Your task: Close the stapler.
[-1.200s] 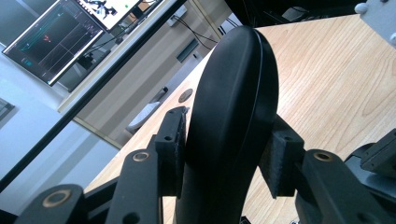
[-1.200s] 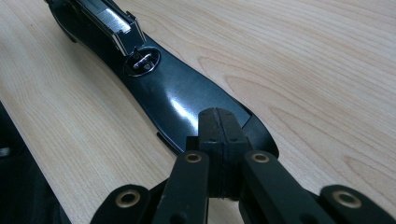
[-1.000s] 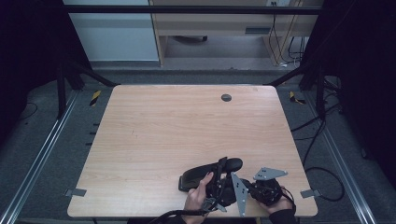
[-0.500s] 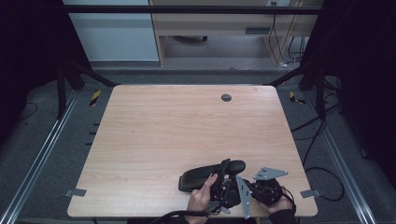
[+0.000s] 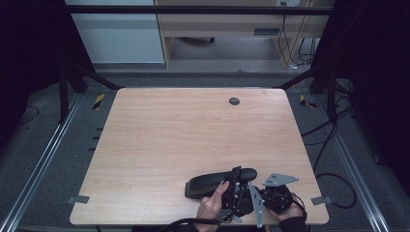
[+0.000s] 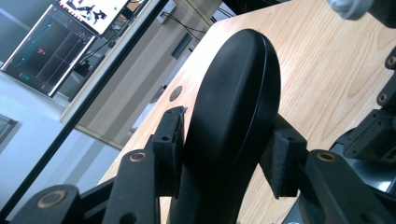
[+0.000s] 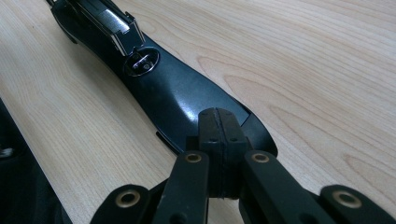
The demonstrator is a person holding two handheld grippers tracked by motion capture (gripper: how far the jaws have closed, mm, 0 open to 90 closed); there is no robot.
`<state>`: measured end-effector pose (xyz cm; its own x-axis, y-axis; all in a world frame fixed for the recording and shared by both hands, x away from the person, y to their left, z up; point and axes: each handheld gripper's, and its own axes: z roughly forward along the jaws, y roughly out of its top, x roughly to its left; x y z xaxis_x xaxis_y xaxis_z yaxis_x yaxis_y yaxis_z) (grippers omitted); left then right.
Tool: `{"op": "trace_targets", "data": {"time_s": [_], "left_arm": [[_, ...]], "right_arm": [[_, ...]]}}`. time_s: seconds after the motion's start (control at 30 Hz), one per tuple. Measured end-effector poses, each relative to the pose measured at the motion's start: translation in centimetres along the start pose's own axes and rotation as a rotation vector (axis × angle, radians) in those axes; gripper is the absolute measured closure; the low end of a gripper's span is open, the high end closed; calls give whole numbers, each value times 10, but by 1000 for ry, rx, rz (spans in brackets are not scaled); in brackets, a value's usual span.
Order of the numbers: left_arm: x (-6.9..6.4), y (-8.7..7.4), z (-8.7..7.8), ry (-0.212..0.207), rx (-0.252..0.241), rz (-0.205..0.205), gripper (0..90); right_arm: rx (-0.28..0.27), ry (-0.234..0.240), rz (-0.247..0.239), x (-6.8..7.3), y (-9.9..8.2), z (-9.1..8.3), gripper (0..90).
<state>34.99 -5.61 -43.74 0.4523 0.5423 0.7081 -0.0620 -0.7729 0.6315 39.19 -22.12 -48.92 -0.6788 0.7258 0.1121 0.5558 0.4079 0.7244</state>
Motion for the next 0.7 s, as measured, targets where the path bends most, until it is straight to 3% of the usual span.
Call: {"op": "trace_targets", "data": {"time_s": [0.7], "left_arm": [[-19, -1, 10, -30, 18, 63, 514]], "right_arm": [[-1, -6, -2, -1, 0, 0, 900]]}}
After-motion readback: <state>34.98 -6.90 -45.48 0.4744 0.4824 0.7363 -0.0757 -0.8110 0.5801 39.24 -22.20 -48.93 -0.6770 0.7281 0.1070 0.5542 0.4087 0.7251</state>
